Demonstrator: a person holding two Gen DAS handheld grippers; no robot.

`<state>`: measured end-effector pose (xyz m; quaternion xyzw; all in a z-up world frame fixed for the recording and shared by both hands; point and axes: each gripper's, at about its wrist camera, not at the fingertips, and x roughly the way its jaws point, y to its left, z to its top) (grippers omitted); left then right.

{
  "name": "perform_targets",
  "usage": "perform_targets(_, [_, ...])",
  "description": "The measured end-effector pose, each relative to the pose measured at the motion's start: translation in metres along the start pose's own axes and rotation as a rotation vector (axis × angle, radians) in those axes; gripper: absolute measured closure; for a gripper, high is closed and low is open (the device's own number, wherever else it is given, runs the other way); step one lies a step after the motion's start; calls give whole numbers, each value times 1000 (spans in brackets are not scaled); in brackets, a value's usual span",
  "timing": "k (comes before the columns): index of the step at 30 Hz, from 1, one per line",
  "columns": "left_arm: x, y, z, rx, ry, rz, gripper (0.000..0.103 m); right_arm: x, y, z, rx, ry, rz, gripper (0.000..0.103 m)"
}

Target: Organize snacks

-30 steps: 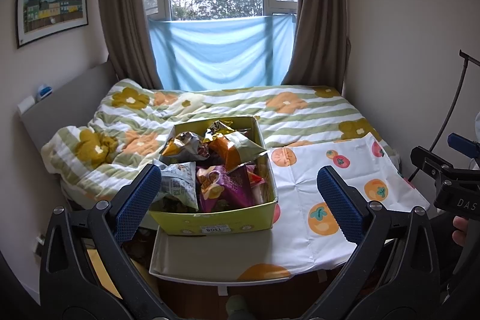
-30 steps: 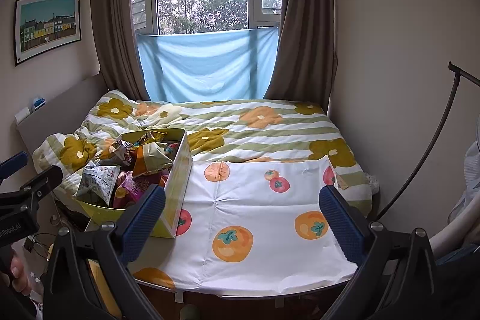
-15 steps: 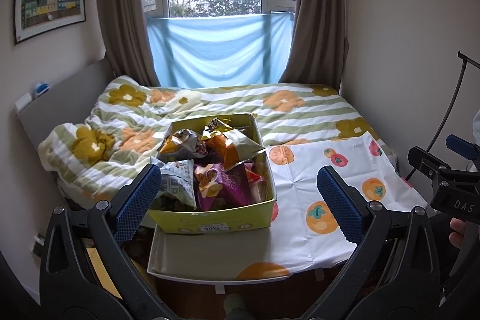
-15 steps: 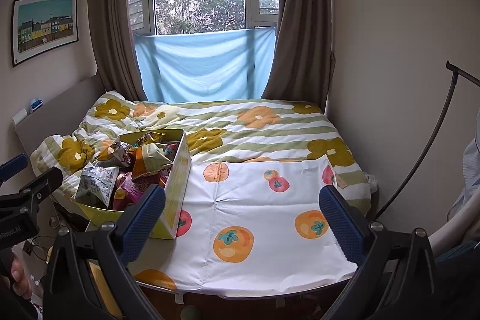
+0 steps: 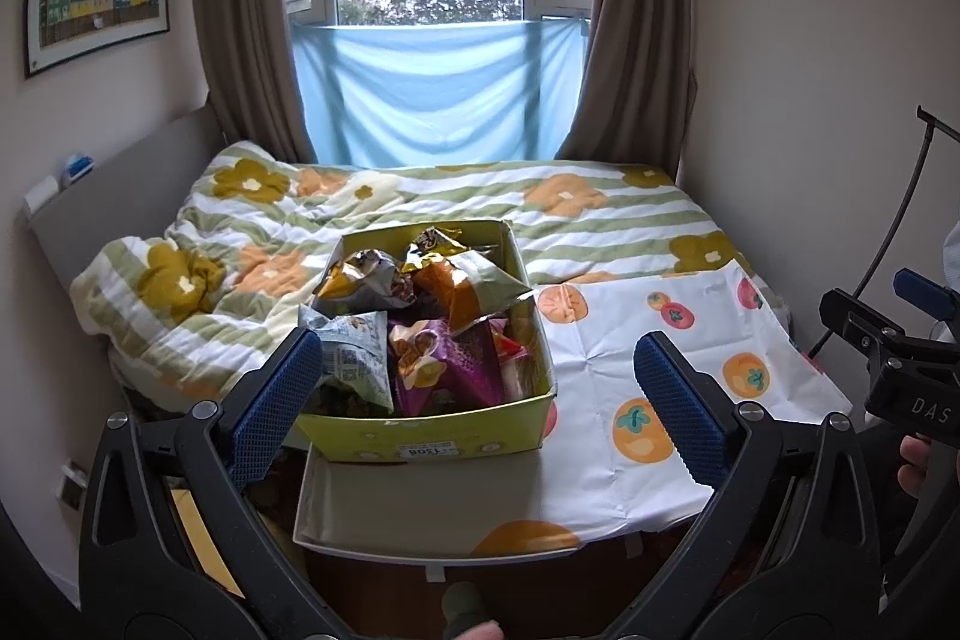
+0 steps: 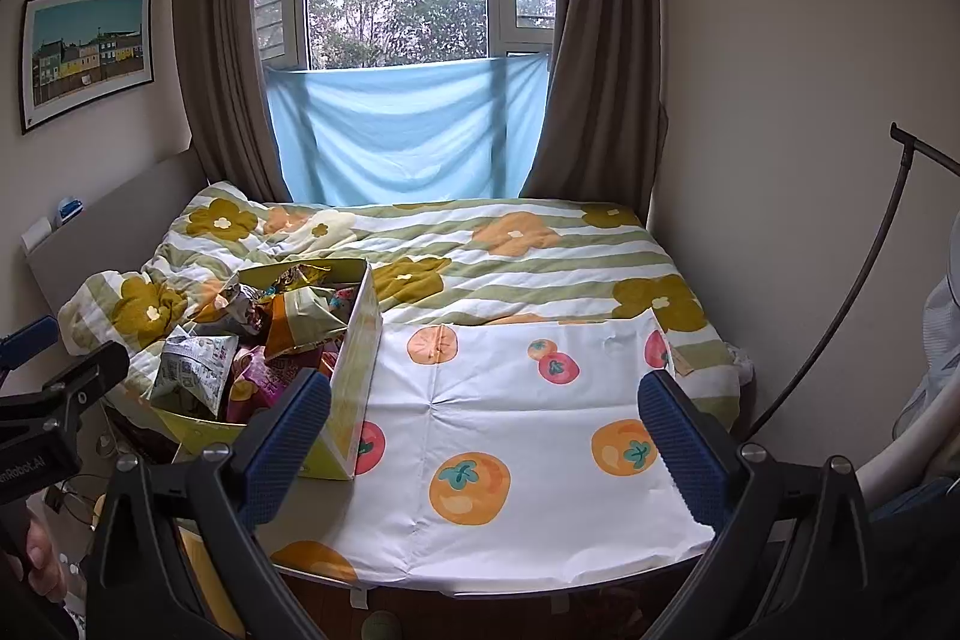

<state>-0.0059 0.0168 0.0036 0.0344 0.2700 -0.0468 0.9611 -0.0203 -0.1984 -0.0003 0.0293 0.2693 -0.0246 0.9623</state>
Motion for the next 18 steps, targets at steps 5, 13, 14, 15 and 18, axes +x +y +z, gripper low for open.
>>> perform_targets(5, [-1, 3, 0, -8, -7, 1, 0, -2, 3, 0, 4, -3, -4, 1])
perform_targets(13, [-2, 3, -2, -8, -19, 5, 0, -2, 5, 0, 4, -4, -5, 1])
perform_targets(14, [-3, 3, -2, -6, -23, 7, 0, -2, 5, 0, 3, -5, -5, 1])
perform_targets(15, [-4, 3, -2, -2, -29, 12, 0, -2, 7, 1, 1, -4, -4, 1])
perform_targets(18, [-5, 3, -3, 2, -35, 16, 0, -2, 7, 1, 4, -3, -2, 1])
